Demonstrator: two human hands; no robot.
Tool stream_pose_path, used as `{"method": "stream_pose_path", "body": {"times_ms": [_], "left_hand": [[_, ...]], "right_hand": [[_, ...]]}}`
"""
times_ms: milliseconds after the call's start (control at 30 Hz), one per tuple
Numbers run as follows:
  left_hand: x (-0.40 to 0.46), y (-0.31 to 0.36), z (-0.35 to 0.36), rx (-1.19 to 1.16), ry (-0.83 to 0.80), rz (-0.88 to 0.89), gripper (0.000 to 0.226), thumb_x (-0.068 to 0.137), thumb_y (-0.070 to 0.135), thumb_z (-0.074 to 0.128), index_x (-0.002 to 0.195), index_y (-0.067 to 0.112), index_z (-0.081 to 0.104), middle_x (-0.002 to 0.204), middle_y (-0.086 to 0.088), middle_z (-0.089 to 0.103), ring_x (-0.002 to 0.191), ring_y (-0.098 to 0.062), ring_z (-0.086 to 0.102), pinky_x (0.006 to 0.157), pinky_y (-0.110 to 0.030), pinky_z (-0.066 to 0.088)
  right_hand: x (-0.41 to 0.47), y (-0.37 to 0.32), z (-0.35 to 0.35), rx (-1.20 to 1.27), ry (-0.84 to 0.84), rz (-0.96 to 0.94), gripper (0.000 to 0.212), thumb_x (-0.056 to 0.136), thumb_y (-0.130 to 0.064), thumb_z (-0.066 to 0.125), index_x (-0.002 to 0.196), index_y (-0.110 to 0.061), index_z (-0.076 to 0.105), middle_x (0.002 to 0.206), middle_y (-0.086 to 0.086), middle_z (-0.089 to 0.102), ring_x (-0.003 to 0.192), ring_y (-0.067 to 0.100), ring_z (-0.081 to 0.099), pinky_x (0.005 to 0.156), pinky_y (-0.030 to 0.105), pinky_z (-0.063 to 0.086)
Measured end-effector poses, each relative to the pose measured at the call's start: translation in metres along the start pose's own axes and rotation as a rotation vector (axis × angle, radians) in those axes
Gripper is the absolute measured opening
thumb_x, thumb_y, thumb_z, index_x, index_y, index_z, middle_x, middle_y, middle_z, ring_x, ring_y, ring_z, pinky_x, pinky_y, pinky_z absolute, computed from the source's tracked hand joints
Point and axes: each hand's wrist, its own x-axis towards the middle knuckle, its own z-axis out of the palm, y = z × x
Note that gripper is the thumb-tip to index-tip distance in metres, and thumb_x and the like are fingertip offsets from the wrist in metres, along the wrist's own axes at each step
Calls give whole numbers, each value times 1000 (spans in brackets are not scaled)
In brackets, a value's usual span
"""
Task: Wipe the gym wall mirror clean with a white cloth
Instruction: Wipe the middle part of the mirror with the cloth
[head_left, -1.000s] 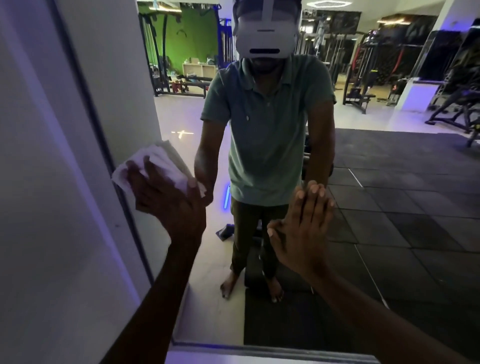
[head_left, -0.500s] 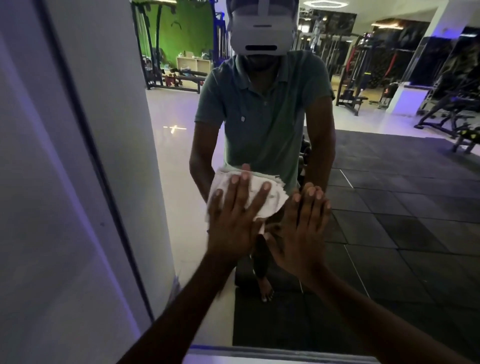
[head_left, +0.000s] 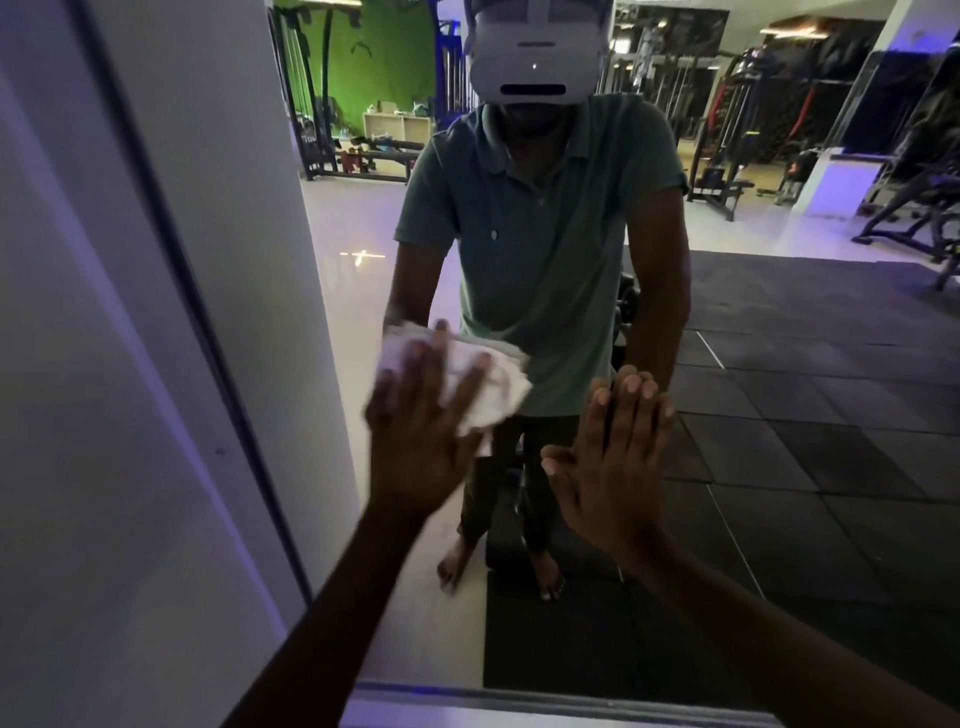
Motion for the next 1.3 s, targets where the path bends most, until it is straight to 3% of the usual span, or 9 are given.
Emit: {"method": "stream_pose_path", "body": {"times_ms": [133, 200, 333, 433, 733, 900, 1033, 1133, 1300], "left_hand": [[-26, -120, 29, 120, 17, -827, 81, 107, 56, 35, 169, 15, 5, 177, -9, -3, 163, -28, 1, 128, -57, 19], [-20, -81, 31, -20, 46, -948, 82, 106, 63, 29, 169, 16, 7, 176, -13, 2, 163, -32, 5, 127, -59, 21], [-9, 62, 9, -111, -69, -323, 70, 111, 50, 28, 168, 17, 3, 173, -23, 2, 161, -40, -6, 131, -57, -1], [-17, 15, 4, 34, -95, -47, 77, 104, 52, 42, 169, 27, 9, 175, -12, -12, 162, -31, -12, 130, -47, -4], [-16, -48, 0, -93, 365, -719, 66, 109, 27, 49, 158, -10, 26, 161, -44, 22, 154, -53, 20, 131, -38, 11], [7, -13, 11, -112, 447, -908, 76, 113, 45, 32, 156, -18, 27, 161, -45, 22, 152, -58, 23, 125, -62, 23], [0, 65, 11, -198, 166, -431, 69, 111, 55, 20, 169, 19, 7, 172, -28, -1, 161, -40, -6, 130, -57, 1], [-34, -1, 17, -14, 44, -77, 62, 112, 51, 22, 169, 31, 6, 176, -12, -11, 162, -28, -10, 129, -45, -1], [-62, -84, 27, -103, 220, -923, 74, 111, 56, 25, 161, 1, 34, 167, -30, 26, 158, -43, 23, 128, -58, 17]], "right_hand": [[-1, -2, 1, 5, 12, 3, 92, 107, -61, 32, 165, 1, -3, 172, 28, -14, 161, 46, -7, 129, 63, -1], [0, -3, 1, 18, 14, 8, 91, 107, -60, 32, 165, 1, -2, 172, 28, -14, 161, 47, -6, 128, 64, 0], [2, -3, 0, 22, -6, 9, 90, 107, -61, 29, 165, 0, -4, 171, 27, -16, 161, 45, -9, 129, 62, -3], [1, -1, -2, 18, -21, 11, 90, 107, -60, 32, 164, 3, 3, 171, 27, -17, 161, 45, -10, 129, 62, -3], [0, -3, 2, -9, -18, 32, 94, 104, -61, 42, 163, 3, 6, 172, 26, -16, 161, 45, -8, 129, 63, 1], [0, -4, 3, -10, -13, 33, 100, 103, -63, 41, 165, -1, -7, 171, 25, -19, 161, 44, -11, 129, 62, 0], [-3, -3, 3, -19, -39, 31, 101, 104, -65, 40, 165, -1, -10, 171, 26, -20, 160, 45, -11, 129, 61, -2], [-4, -1, 1, -21, -62, 16, 102, 104, -65, 40, 164, 0, -10, 170, 26, -21, 160, 45, -12, 129, 62, -1], [-4, -1, -2, -12, -57, 21, 97, 106, -64, 35, 165, 0, -7, 172, 27, -10, 161, 43, -11, 130, 61, 0]]}}
